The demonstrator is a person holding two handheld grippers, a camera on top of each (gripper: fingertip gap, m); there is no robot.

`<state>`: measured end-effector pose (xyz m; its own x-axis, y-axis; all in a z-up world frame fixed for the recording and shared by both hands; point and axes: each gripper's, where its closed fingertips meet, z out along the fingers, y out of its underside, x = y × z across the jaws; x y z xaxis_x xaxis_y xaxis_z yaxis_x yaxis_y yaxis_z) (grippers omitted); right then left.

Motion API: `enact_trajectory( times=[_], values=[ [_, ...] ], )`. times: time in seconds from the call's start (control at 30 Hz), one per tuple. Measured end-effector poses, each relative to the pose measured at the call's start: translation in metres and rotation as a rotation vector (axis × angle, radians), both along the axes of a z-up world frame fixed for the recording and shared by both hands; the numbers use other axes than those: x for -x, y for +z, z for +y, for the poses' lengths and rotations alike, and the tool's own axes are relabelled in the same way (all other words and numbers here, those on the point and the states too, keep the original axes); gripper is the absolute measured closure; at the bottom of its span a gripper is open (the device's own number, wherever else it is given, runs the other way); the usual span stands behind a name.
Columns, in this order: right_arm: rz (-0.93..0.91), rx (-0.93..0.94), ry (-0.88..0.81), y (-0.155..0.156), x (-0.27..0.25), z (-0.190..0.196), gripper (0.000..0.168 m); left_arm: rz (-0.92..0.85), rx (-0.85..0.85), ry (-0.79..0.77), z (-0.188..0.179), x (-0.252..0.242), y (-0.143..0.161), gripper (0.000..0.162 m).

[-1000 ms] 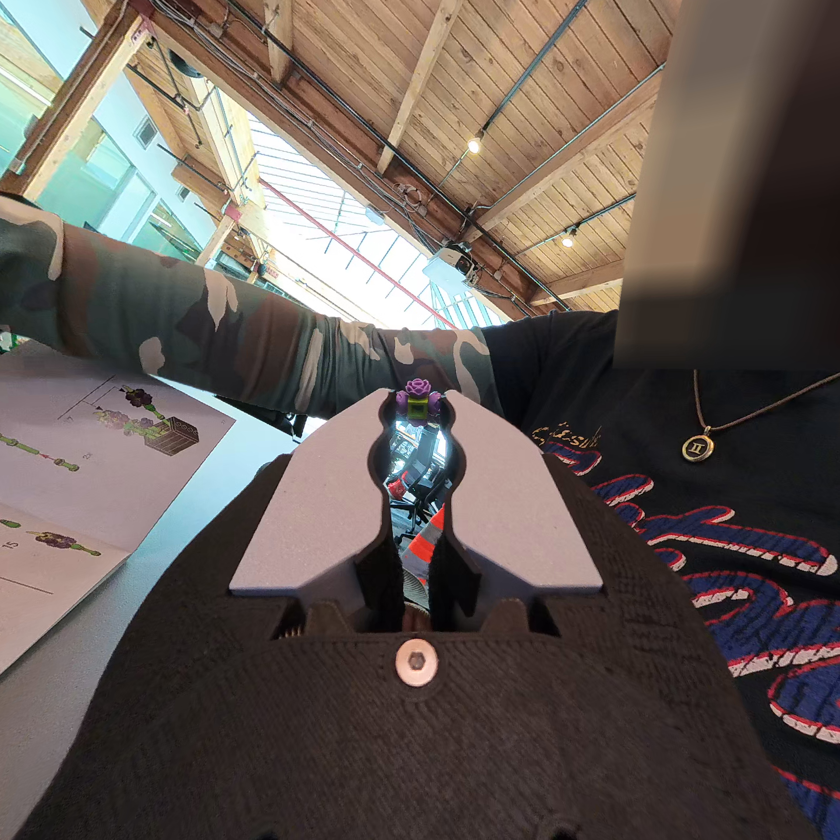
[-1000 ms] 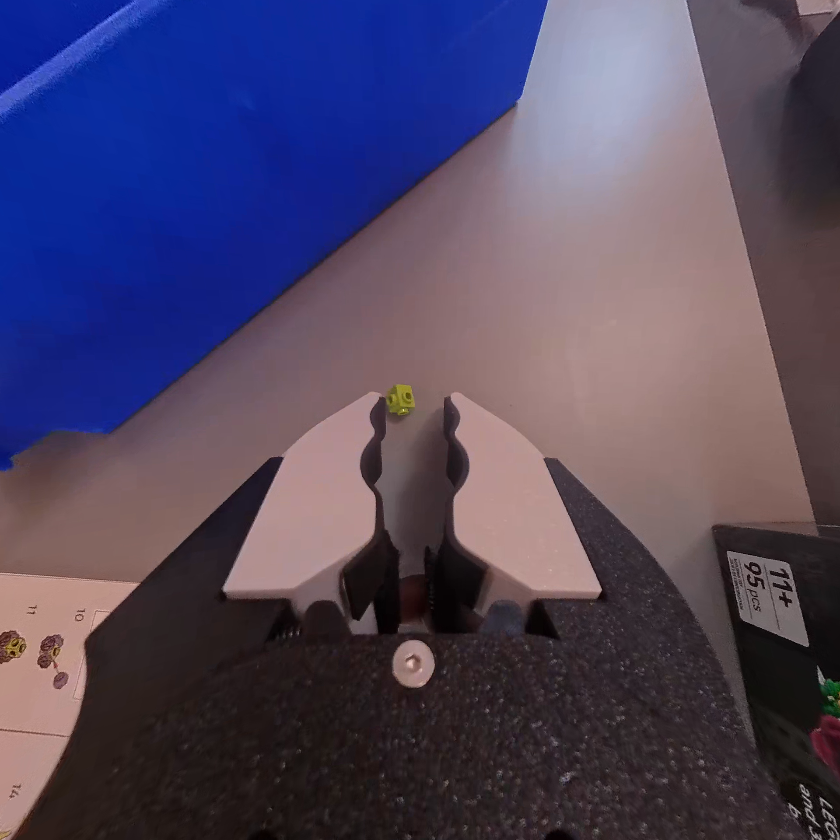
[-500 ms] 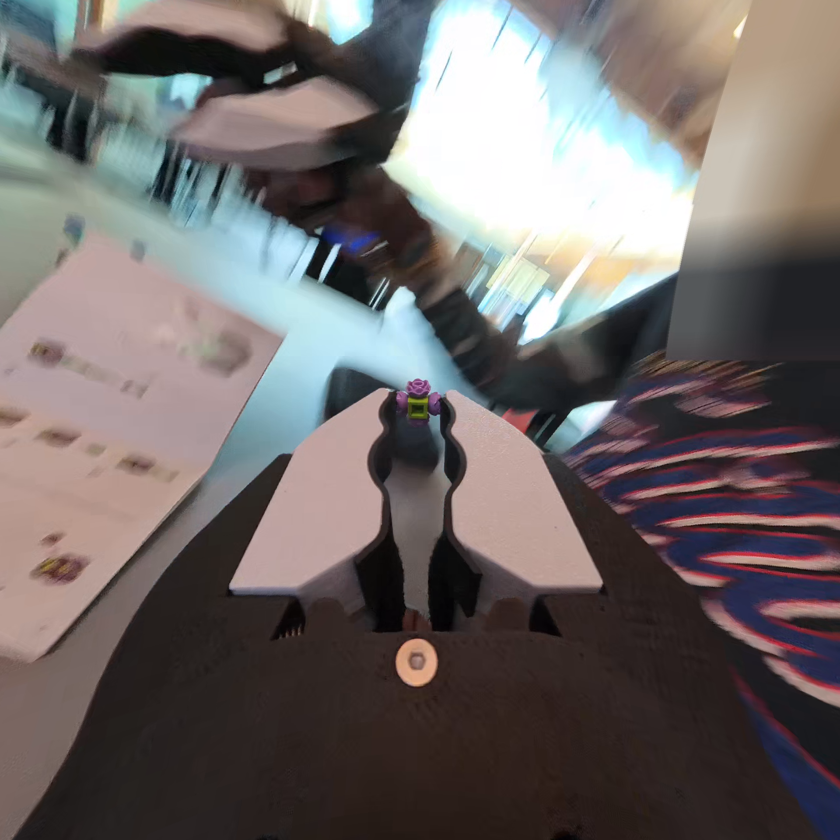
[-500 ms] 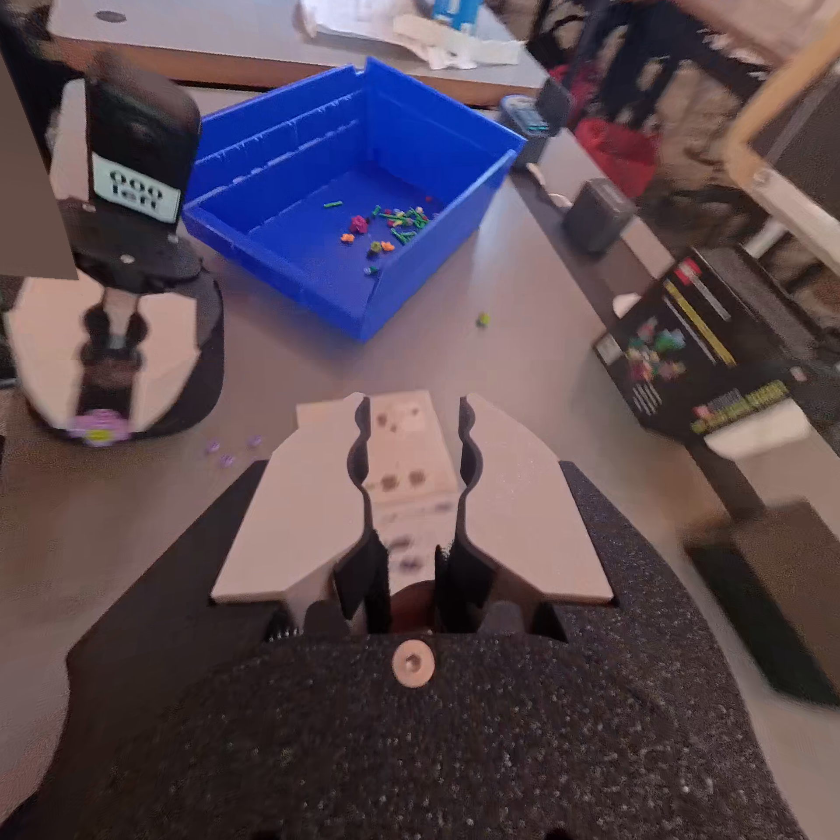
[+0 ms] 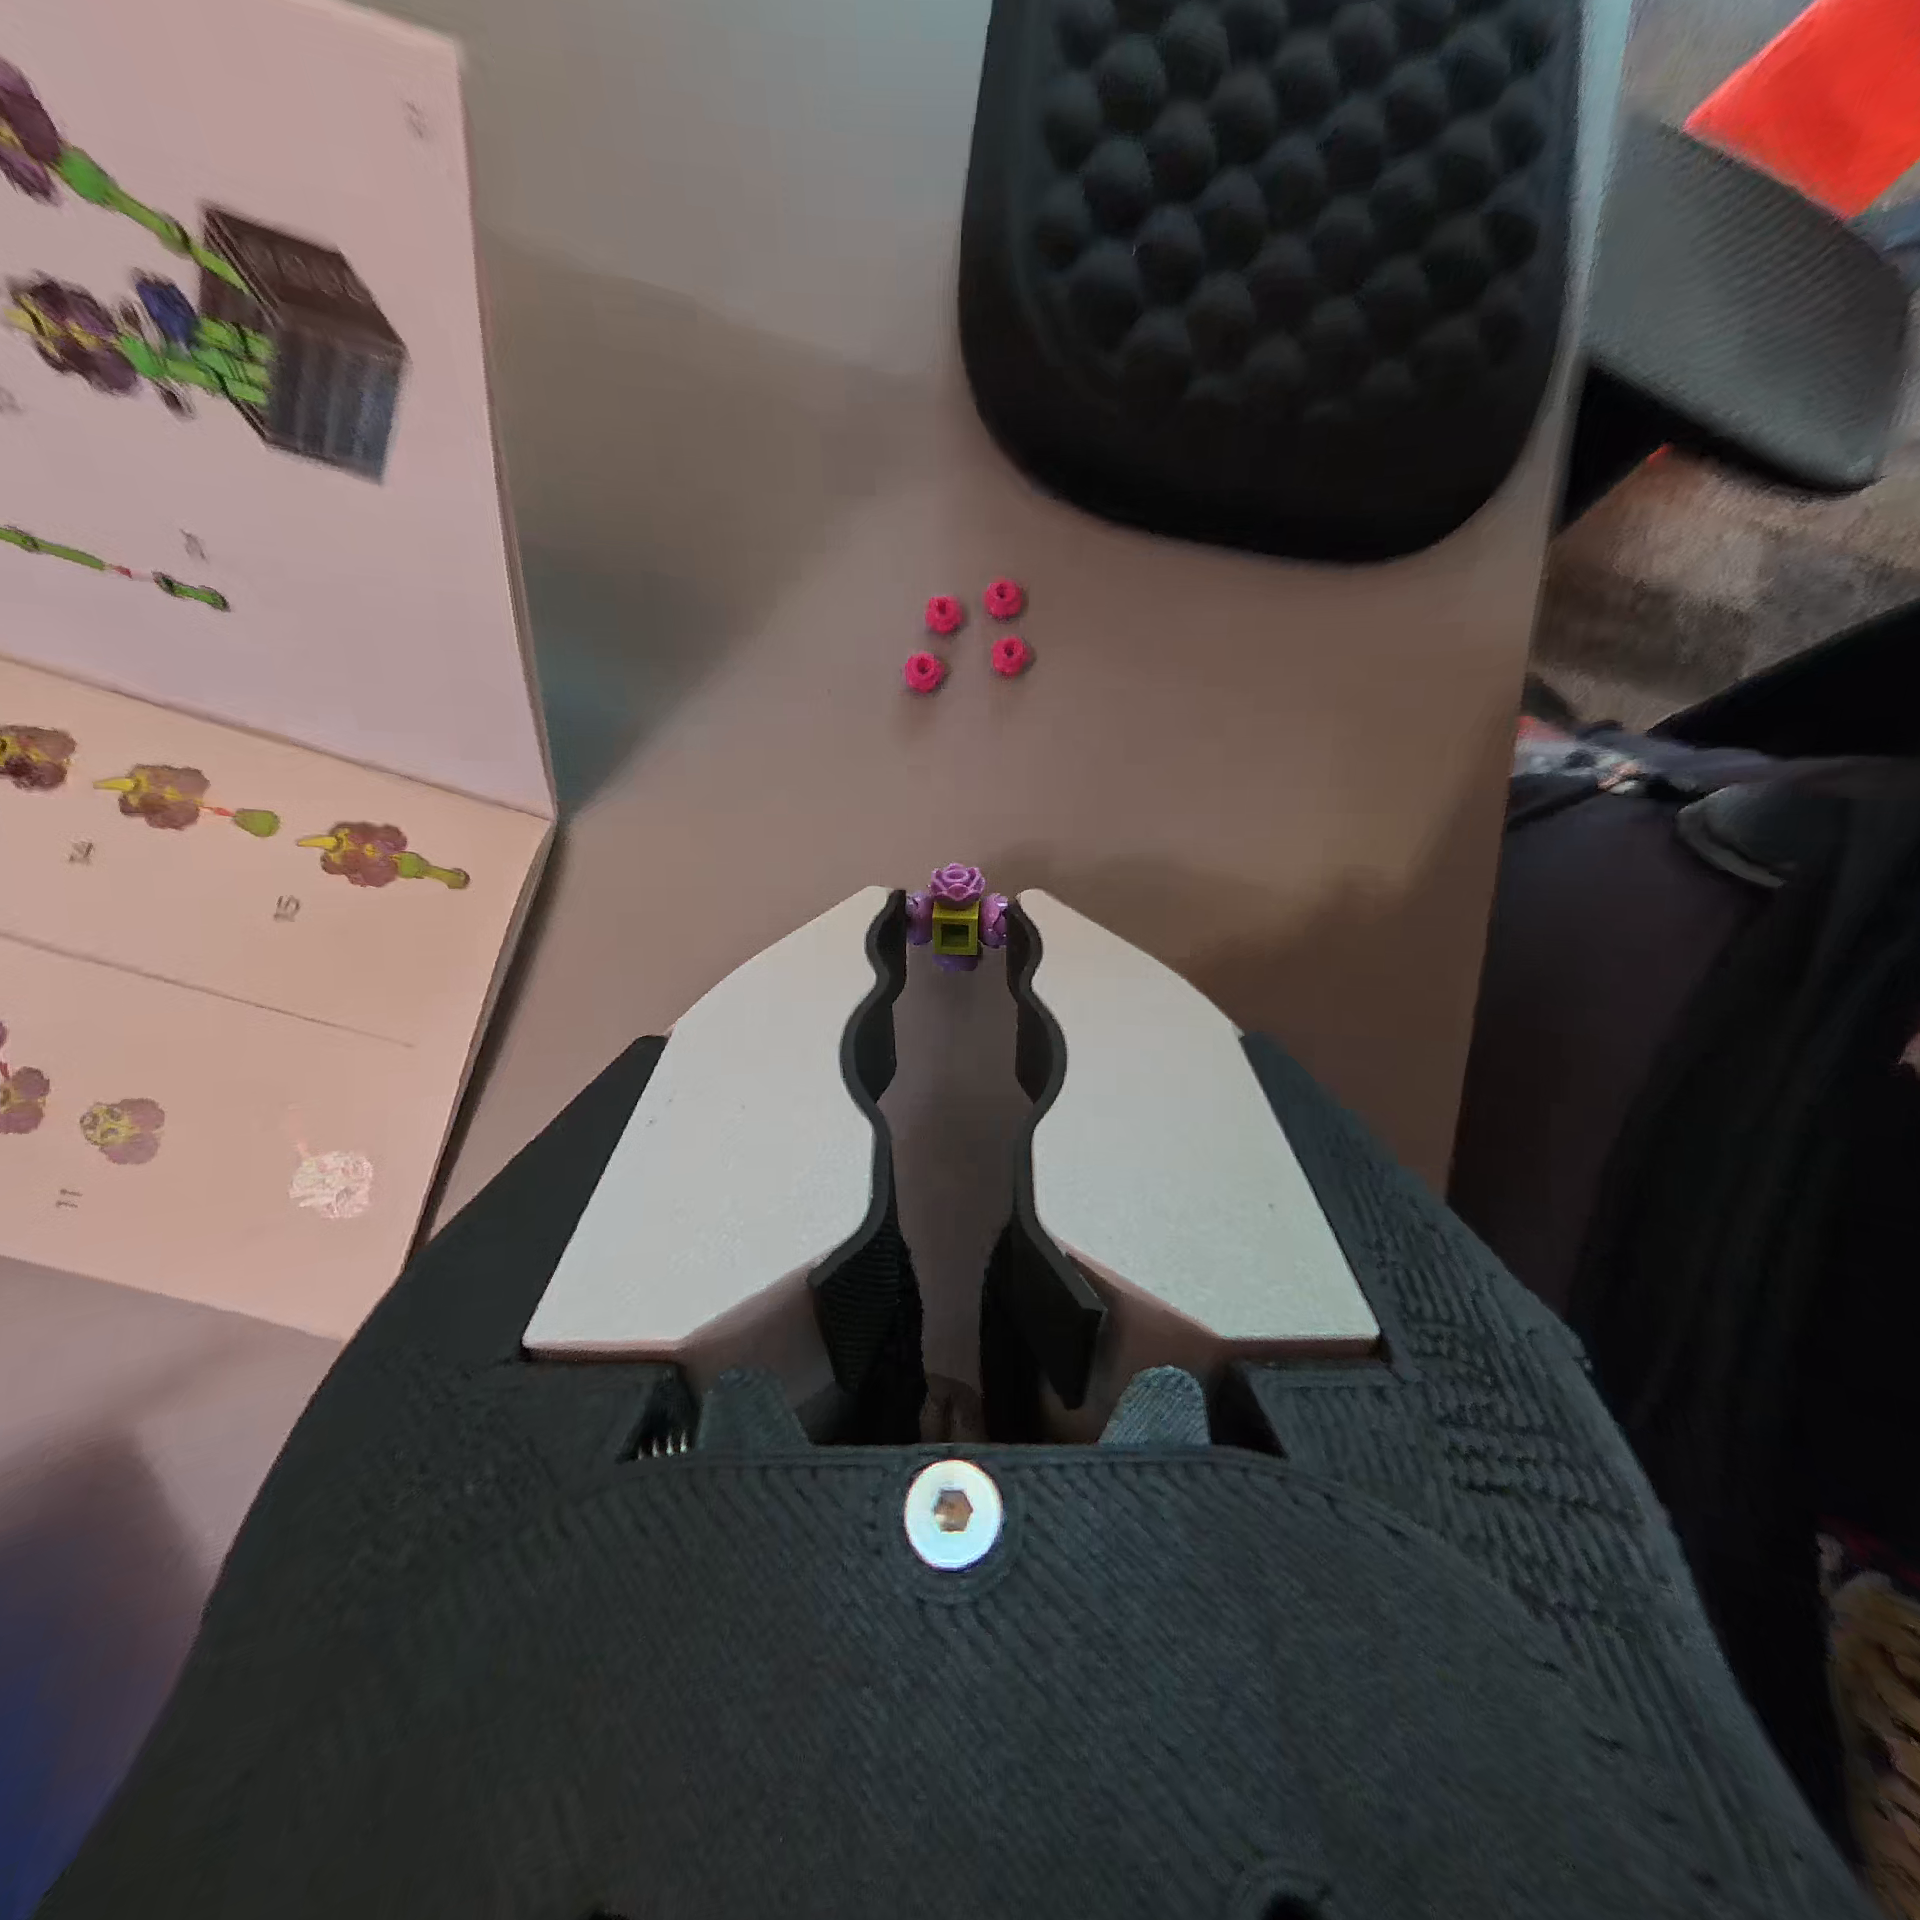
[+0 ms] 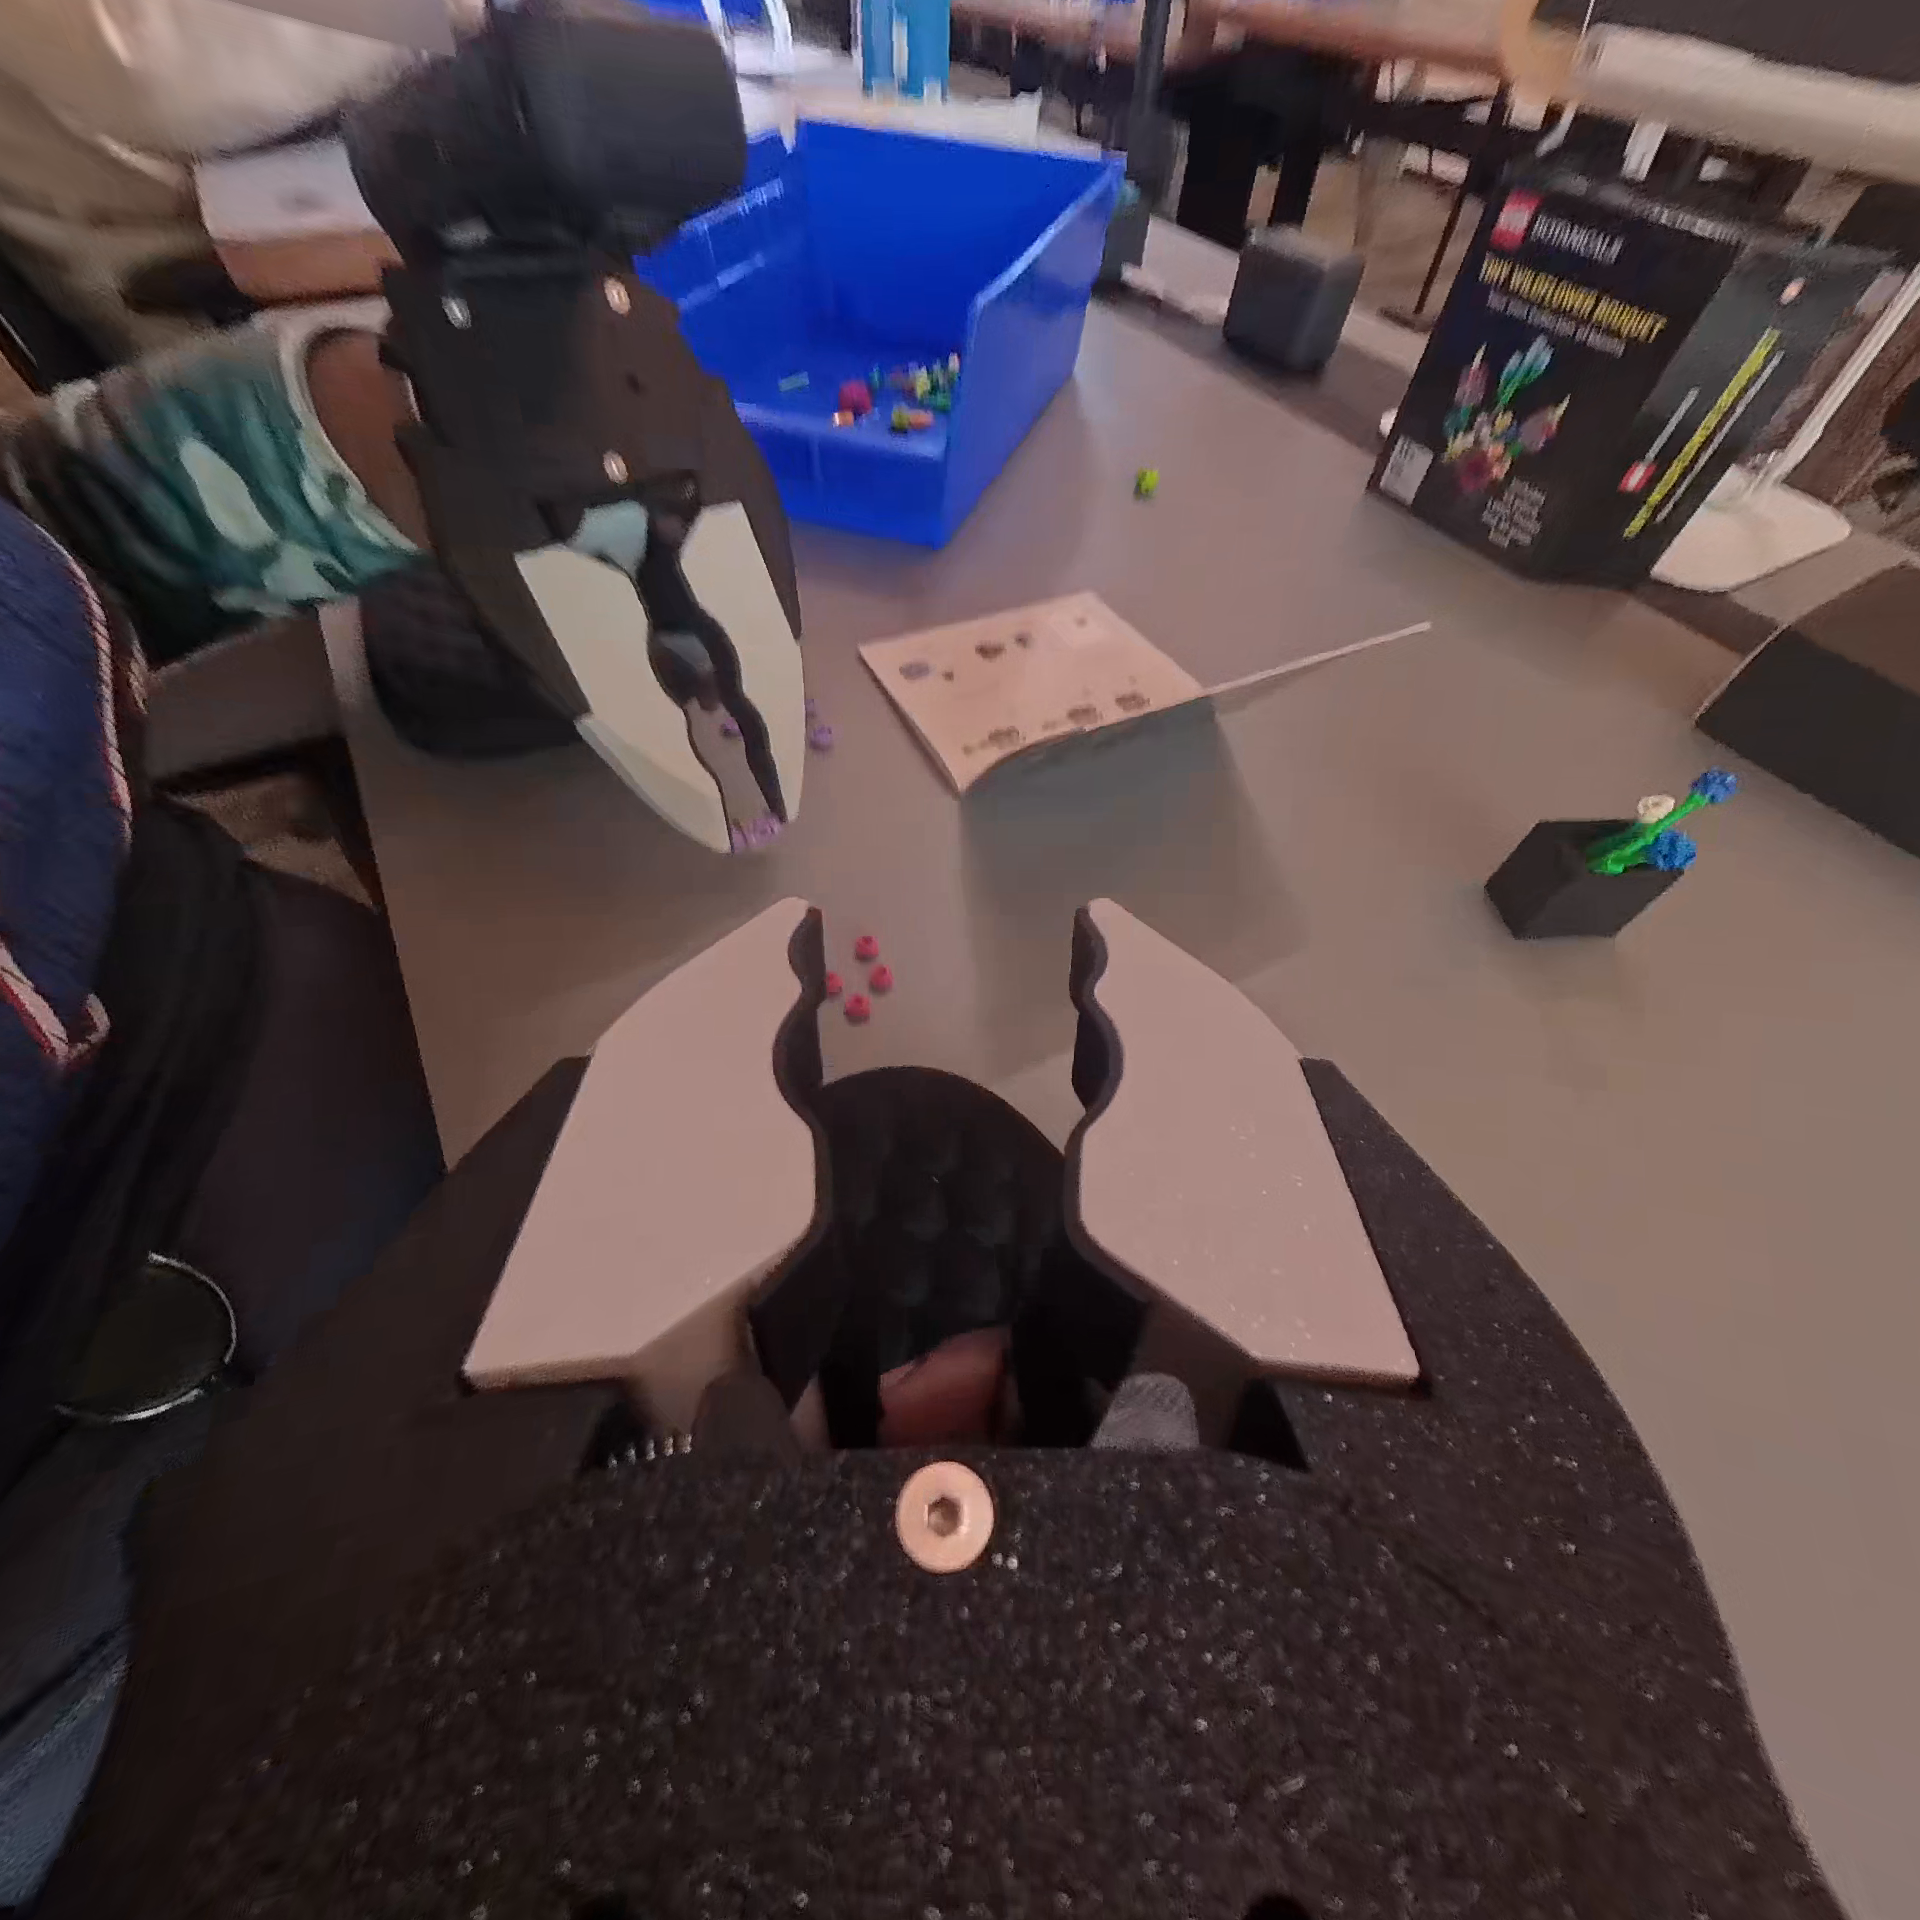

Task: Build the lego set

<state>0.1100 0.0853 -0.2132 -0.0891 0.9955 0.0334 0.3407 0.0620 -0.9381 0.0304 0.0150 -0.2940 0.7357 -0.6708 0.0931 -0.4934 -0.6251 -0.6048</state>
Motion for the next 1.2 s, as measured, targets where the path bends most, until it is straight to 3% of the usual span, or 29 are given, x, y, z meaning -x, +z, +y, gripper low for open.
enact_trajectory(
  times=[0.27,0.4,0.6,0.77,0.93,1.07,1.2],
  values=[
    [0.034,0.016,-0.011,-0.003,0.001,0.004,0.123,0.096,0.044,-0.008,0.0,0.004,-0.009,0.144],
    [0.057,0.022,-0.007,0.0,0.001,0.004,0.123,0.086,0.066,-0.033,-0.003,0.002,-0.008,0.131],
    [0.087,0.045,-0.006,0.003,-0.001,0.004,0.123,-0.003,0.0,-0.041,-0.001,0.019,0.036,0.129],
    [0.1,0.051,-0.006,0.004,-0.003,0.004,0.123,0.023,-0.022,-0.037,0.01,0.066,0.08,0.129],
    [0.104,0.048,-0.012,0.004,-0.006,0.006,0.123,0.283,-0.078,0.043,0.055,0.143,0.111,0.132],
    [0.122,0.051,-0.013,0.007,-0.006,0.006,0.123,0.478,0.069,0.076,0.101,0.218,0.102,0.132],
    [0.113,0.036,-0.025,0.006,-0.009,0.009,0.123,0.502,0.316,0.17,0.131,0.274,0.058,0.133]
  ],
)
